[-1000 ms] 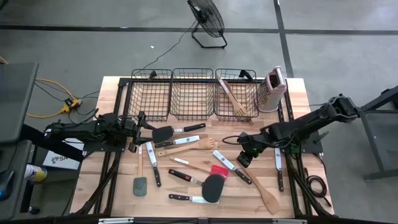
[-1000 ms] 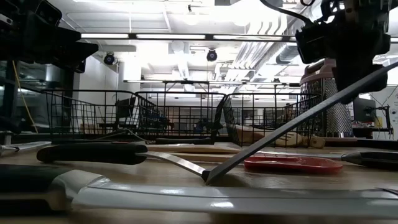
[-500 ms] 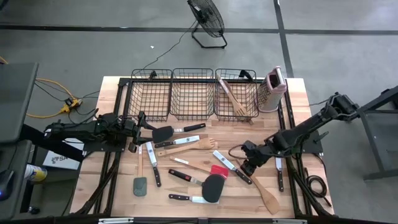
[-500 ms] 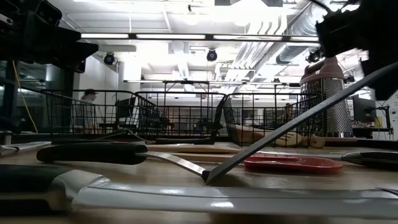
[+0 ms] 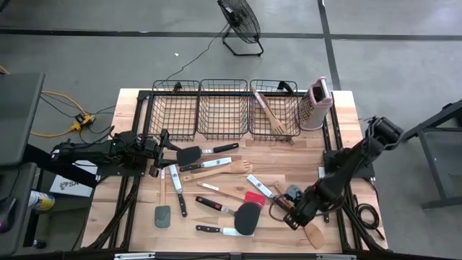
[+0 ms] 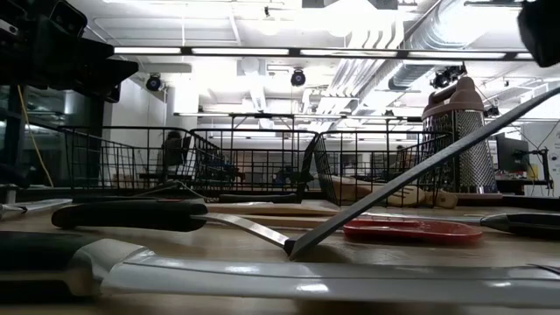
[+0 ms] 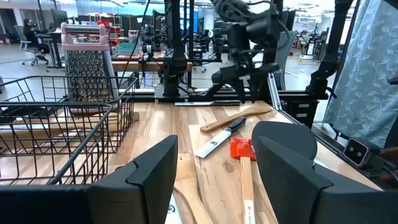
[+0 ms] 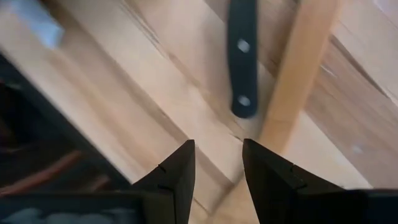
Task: Pick & Place Kitchen Items
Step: Put the brown serving spoon into the right black wire basket
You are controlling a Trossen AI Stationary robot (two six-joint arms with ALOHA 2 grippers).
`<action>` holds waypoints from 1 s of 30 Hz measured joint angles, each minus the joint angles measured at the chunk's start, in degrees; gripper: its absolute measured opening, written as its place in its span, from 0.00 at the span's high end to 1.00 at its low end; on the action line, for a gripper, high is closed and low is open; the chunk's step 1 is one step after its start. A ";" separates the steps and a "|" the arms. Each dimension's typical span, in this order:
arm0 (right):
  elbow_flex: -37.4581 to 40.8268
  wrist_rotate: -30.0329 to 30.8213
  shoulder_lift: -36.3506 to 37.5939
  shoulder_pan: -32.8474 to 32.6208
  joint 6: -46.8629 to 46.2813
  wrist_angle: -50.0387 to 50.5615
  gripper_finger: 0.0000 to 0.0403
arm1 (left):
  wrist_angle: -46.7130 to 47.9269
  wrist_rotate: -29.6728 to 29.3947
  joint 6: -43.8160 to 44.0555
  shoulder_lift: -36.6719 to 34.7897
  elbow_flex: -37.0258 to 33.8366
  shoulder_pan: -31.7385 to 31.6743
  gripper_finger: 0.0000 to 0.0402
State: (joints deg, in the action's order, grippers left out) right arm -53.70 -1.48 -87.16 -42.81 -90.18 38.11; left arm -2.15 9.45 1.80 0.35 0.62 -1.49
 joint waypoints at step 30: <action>-2.11 0.09 -7.46 -4.21 -5.83 8.19 0.51 | 0.00 -0.02 0.00 0.00 0.00 -0.01 0.47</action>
State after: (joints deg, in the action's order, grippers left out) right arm -55.81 -1.40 -94.62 -47.03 -96.00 46.29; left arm -2.15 9.43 1.80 0.35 0.62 -1.50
